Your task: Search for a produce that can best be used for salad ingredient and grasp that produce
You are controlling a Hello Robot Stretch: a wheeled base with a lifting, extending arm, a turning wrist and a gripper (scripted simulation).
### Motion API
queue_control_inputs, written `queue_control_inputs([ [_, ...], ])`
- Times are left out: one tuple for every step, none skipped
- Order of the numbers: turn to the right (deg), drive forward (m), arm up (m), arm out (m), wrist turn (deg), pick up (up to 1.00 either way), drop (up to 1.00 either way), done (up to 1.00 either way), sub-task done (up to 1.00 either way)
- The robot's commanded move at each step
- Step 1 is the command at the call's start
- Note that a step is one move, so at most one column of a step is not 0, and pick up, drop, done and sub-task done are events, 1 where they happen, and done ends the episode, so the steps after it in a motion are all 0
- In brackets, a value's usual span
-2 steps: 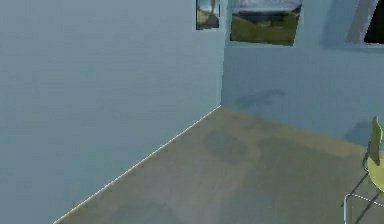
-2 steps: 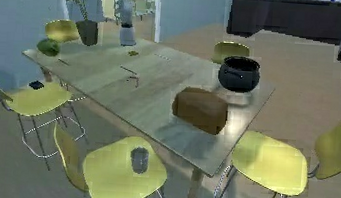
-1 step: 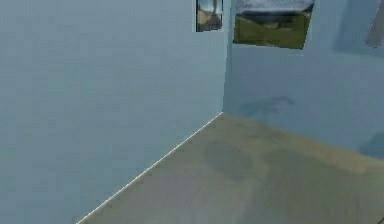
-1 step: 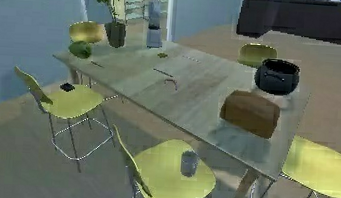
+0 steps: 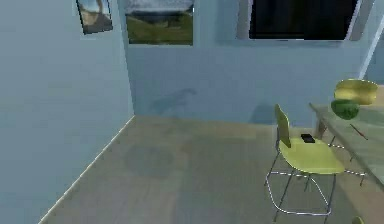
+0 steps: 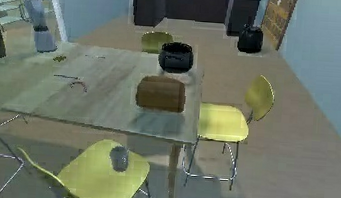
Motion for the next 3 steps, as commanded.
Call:
queue_control_inputs([
  [0.0, 0.85, 0.0, 0.0, 0.0, 0.0, 0.0, 0.0, 0.0],
  [-21.0, 0.0, 0.0, 0.0, 0.0, 0.0, 0.0, 0.0, 0.0],
  [45.0, 0.0, 0.0, 0.0, 0.0, 0.0, 0.0, 0.0, 0.0],
])
